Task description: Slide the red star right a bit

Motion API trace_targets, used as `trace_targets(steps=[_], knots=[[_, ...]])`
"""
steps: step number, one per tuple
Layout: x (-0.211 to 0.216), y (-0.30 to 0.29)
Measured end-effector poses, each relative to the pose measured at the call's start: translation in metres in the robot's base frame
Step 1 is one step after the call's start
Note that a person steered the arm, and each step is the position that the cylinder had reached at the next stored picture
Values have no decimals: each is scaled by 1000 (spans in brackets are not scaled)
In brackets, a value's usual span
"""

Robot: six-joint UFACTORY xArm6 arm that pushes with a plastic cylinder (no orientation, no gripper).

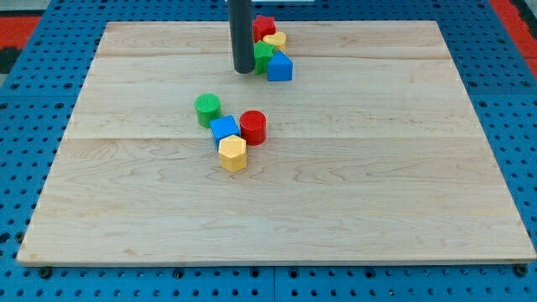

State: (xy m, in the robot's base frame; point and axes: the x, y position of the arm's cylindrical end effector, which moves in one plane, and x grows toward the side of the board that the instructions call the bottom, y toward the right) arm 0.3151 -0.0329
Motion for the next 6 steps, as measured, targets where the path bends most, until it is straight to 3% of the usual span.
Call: trace_targets(steps=[1,2,3,4,6], knots=[[14,42],[6,17],[-40,-59],[-74,-85],[-97,-21]])
